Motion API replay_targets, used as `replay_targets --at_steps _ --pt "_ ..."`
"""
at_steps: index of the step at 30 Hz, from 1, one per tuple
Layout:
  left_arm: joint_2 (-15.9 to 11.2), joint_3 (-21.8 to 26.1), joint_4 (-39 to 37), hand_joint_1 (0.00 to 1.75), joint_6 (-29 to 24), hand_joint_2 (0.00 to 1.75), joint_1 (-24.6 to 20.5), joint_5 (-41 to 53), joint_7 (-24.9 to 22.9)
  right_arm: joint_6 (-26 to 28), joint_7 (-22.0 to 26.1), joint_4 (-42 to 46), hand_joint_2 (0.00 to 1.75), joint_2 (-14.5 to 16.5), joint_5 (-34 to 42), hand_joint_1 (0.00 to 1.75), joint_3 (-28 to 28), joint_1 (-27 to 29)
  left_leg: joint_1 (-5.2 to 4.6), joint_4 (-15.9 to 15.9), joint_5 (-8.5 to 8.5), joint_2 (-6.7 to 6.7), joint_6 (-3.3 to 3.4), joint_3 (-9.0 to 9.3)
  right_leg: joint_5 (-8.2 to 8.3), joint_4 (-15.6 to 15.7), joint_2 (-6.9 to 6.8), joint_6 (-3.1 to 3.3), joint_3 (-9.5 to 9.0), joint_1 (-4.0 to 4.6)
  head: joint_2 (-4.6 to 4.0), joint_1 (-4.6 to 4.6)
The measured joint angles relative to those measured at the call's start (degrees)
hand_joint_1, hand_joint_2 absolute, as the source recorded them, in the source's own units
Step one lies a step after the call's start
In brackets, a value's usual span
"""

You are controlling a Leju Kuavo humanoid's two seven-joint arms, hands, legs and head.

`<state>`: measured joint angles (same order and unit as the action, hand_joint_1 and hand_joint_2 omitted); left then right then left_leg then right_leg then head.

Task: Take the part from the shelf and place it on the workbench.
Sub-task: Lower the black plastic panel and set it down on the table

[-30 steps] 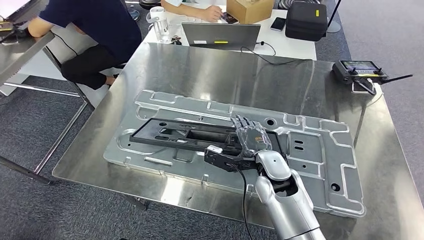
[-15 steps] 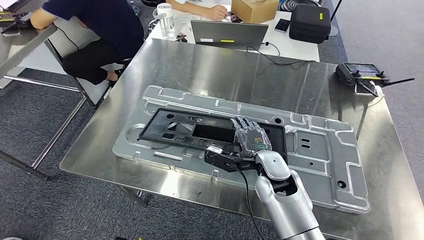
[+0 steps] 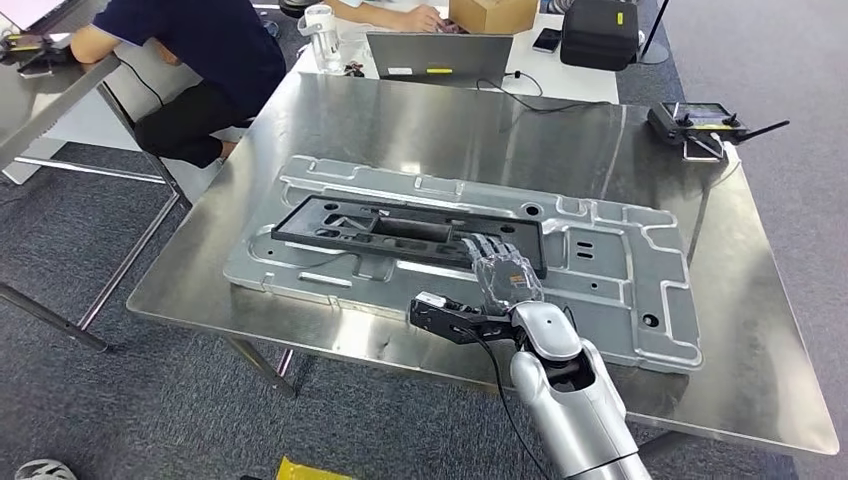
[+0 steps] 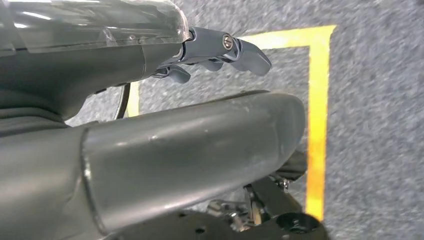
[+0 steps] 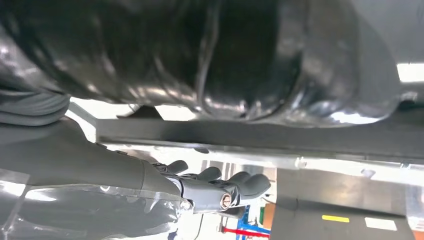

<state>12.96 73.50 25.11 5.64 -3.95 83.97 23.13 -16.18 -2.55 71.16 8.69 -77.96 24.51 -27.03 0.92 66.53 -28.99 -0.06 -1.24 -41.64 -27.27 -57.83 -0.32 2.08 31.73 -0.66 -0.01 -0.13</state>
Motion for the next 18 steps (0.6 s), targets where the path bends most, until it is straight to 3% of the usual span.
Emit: replay_targets --at_steps 1,2,3,4,6,8,9,11,12,13,16,17,18 --pt "0.0 0.0 -0.1 0.00 0.0 0.00 0.0 0.0 0.0 0.1 0.1 -0.1 0.00 0.0 0.0 0.00 0.0 0.0 0.04 3.7 -2.31 0.00 -0.21 -0.66 0.64 -0.1 -0.04 0.04 0.87 0.04 0.01 0.01" --pt "0.0 0.0 -0.2 0.00 0.0 0.00 0.0 0.0 0.0 0.2 0.1 -0.2 0.00 0.0 0.0 0.00 0.0 0.0 0.07 6.7 -3.30 0.01 -0.39 -0.83 1.26 -0.2 -0.09 -0.01 1.79 0.07 0.01 0.01" --pt "-0.1 0.0 -0.3 0.00 0.0 0.00 0.0 0.0 0.0 0.3 0.1 -0.4 0.00 0.0 0.0 0.00 0.0 0.0 0.11 8.2 -2.95 0.01 -0.50 -0.25 1.84 -0.4 -0.13 -0.11 2.72 0.08 0.01 0.00" --pt "-0.1 0.0 -0.4 0.00 -0.1 0.00 -0.1 0.0 0.0 0.4 0.1 -0.4 0.00 0.0 0.0 0.00 0.0 0.0 0.16 7.7 -1.60 0.01 -0.52 1.29 2.34 -0.6 -0.15 -0.27 3.64 0.06 0.01 0.00" --pt "-0.3 0.0 -0.4 0.00 -0.1 0.00 -0.1 0.0 0.0 0.6 0.1 -0.4 0.00 0.1 0.0 0.00 0.0 0.0 0.21 1.3 0.38 0.01 -0.39 7.01 3.14 -1.3 -0.15 -0.71 5.20 0.06 0.00 -0.01" --pt "-0.4 0.0 -0.4 0.00 -0.2 0.00 -0.3 -0.1 0.0 0.8 0.2 -0.4 0.00 0.1 0.0 0.00 0.0 0.0 0.00 -6.1 -0.41 -0.13 0.13 12.01 3.86 -1.8 -0.19 -1.36 6.06 0.17 -0.01 0.02" --pt "-0.5 0.0 -0.5 0.00 -0.2 0.00 -0.3 -0.1 -0.1 0.9 0.2 -0.5 0.00 0.2 0.0 0.00 0.0 -0.1 -0.17 -7.9 -1.04 -0.21 0.49 13.00 4.30 -1.9 -0.23 -1.73 6.22 0.22 -0.01 0.02" --pt "-0.5 0.0 -0.7 0.00 -0.2 0.00 -0.4 -0.1 -0.1 1.0 0.3 -0.7 0.00 0.3 0.0 0.00 -0.1 -0.1 -0.21 -8.5 -0.53 -0.16 1.44 12.61 5.02 -1.7 -0.26 -2.45 6.36 0.21 -0.01 0.03" --pt "-0.5 0.0 -0.8 0.00 -0.3 0.00 -0.4 -0.1 -0.1 1.0 0.3 -0.8 0.00 0.3 0.0 0.00 -0.1 -0.1 -0.12 -8.6 0.02 -0.03 2.03 12.26 4.42 -2.0 -0.18 -2.73 6.66 0.16 -0.01 0.04" --pt "-0.5 0.0 -0.9 0.00 -0.3 0.00 -0.4 -0.2 -0.2 1.1 0.3 -0.9 0.00 0.3 0.0 0.00 -0.1 -0.1 0.00 -8.8 0.67 0.14 2.65 11.74 2.71 -3.2 -0.07 -2.94 7.20 0.13 -0.01 0.05" --pt "-0.6 0.0 -1.1 0.00 -0.3 0.00 -0.4 -0.2 -0.2 1.2 0.4 -1.3 0.00 0.3 -0.1 0.00 -0.1 -0.2 -0.04 -8.8 2.73 0.40 3.66 9.40 -5.36 -12.3 0.11 -3.33 9.70 -0.04 -0.01 0.07" --pt "-0.6 0.0 -1.1 0.00 -0.3 0.00 -0.4 -0.2 -0.2 1.2 0.4 -1.4 0.00 0.3 -0.1 0.00 -0.1 -0.2 -0.13 -8.6 3.37 0.41 3.67 8.47 -6.52 -15.3 0.11 -3.42 10.07 -0.06 -0.01 0.08" --pt "-0.7 0.0 -1.2 0.00 -0.3 0.00 -0.4 -0.2 -0.2 1.3 0.4 -1.5 0.00 0.3 -0.1 0.00 -0.1 -0.2 -0.21 -8.5 3.95 0.41 3.65 7.51 -6.34 -17.1 0.11 -3.43 9.79 -0.07 -0.01 0.07"
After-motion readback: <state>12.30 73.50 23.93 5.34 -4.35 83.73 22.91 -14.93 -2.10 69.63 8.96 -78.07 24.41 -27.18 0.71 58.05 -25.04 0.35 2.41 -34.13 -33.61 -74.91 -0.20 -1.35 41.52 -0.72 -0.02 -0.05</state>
